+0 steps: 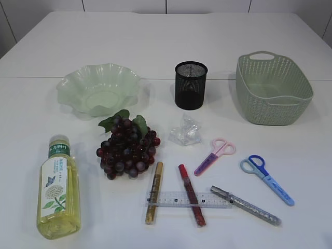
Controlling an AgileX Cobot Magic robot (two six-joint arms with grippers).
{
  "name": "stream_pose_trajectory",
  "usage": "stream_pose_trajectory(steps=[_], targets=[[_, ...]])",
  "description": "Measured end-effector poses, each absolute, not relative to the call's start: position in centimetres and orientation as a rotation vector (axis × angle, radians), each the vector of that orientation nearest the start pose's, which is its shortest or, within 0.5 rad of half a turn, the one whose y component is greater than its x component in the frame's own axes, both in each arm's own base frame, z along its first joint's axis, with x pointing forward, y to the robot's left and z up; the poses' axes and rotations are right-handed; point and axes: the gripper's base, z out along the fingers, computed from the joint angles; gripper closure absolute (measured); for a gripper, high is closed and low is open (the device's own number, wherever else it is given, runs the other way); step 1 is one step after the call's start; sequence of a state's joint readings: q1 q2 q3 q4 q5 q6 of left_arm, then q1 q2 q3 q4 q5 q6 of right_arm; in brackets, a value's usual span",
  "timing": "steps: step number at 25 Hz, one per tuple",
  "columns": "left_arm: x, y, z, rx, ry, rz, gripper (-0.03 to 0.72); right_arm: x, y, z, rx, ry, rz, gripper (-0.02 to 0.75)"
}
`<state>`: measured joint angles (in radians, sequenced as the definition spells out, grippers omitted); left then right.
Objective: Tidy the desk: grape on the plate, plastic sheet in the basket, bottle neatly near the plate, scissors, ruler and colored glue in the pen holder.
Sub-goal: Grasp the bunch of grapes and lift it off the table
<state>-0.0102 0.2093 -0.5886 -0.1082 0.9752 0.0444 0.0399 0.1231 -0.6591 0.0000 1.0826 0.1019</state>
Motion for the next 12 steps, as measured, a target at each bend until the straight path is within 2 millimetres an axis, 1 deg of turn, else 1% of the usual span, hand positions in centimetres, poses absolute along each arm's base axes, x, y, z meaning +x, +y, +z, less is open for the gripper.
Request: stream_pose_trajectory(steps=[3,6,9,12], targets=[[4.8,-1.2,30.7,0.031,2.155,-0.173,0.326,1.6,-0.1,32.9,0.07,2.102,0.063,0.173],[7.5,-1.7,30.4,-0.008,2.214,-0.263,0.326,3.9,0.0,33.2,0.103,2.198,0.069,0.173],[10.3,-2.0,30.0,-0.06,2.257,-0.321,0.326,6.2,0.1,32.8,0.147,2.294,0.078,0.173],[12.5,-2.0,29.9,-0.09,2.299,-0.344,0.326,8.2,0.1,32.1,0.161,2.388,0.07,0.173]])
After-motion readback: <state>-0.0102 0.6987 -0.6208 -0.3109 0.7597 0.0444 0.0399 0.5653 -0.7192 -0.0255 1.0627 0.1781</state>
